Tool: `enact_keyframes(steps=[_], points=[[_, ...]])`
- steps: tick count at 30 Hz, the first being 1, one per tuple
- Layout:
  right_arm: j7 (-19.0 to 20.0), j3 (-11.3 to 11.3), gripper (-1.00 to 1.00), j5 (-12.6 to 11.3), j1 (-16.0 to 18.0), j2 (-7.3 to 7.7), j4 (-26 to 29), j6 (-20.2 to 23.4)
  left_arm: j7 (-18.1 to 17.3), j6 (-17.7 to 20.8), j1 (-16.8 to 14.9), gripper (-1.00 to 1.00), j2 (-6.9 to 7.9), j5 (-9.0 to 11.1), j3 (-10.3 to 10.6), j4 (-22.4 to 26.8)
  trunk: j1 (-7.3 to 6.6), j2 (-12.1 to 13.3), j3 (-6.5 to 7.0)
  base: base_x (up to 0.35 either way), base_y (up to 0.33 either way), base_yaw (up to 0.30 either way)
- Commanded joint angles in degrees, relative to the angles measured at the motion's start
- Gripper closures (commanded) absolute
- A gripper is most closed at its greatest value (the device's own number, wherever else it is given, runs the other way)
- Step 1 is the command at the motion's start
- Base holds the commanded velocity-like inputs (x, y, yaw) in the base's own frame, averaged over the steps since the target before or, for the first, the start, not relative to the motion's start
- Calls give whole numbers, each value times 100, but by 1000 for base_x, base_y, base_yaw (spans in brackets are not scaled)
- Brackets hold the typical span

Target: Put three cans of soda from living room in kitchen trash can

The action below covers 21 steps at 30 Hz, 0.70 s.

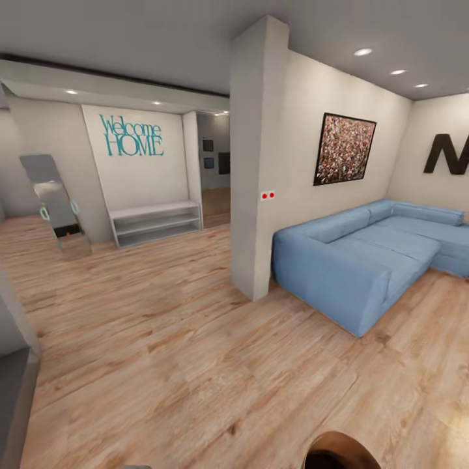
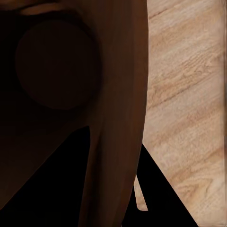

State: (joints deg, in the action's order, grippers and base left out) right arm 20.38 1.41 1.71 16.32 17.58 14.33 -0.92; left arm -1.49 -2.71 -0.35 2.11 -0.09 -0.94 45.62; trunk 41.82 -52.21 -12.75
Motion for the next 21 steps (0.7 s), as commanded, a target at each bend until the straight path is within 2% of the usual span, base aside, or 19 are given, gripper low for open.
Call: enact_keyframes(steps=[1, 9, 21], points=[[36, 34, 100, -39, 3, 0, 9, 4, 0, 0, 0, -100, 0, 0, 1, 0, -23, 41, 19, 0, 0, -235], [36, 37, 100, -39, 3, 0, 9, 4, 0, -1, 0, -100, 0, 0, 6, 0, -199, 362, 145, 0, 0, -130], [36, 43, 100, -40, 3, 0, 9, 4, 0, -18, 0, -100, 0, 0, 6, 0, -462, 843, 297, 0, 0, -192]])
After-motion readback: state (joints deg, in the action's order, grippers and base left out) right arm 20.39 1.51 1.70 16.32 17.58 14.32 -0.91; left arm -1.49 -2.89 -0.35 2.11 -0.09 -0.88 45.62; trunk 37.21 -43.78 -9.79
